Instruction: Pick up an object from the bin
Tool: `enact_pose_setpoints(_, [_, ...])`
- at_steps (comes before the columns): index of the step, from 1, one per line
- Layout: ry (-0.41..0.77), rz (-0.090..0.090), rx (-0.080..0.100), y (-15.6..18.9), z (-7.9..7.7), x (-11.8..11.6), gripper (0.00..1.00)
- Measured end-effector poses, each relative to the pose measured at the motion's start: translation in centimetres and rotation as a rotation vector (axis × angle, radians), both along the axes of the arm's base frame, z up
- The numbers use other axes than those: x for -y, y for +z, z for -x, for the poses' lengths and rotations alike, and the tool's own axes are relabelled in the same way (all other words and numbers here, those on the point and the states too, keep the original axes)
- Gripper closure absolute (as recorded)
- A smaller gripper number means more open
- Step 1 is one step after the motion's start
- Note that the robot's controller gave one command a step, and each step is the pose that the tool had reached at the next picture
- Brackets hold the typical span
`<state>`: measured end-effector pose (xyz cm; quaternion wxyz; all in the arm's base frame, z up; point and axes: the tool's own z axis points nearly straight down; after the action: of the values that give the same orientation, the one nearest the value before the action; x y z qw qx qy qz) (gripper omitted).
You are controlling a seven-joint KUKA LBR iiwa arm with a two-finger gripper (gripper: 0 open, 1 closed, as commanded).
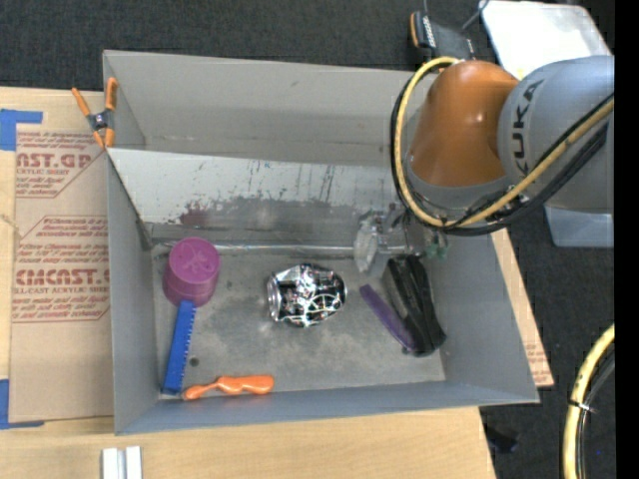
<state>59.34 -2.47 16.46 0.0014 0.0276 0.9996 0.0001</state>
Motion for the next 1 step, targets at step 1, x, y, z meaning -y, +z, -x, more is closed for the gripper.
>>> enact_pose_setpoints(1, [0.001,-0.001,-0.002,2.57,0.05,-0.04,1.0])
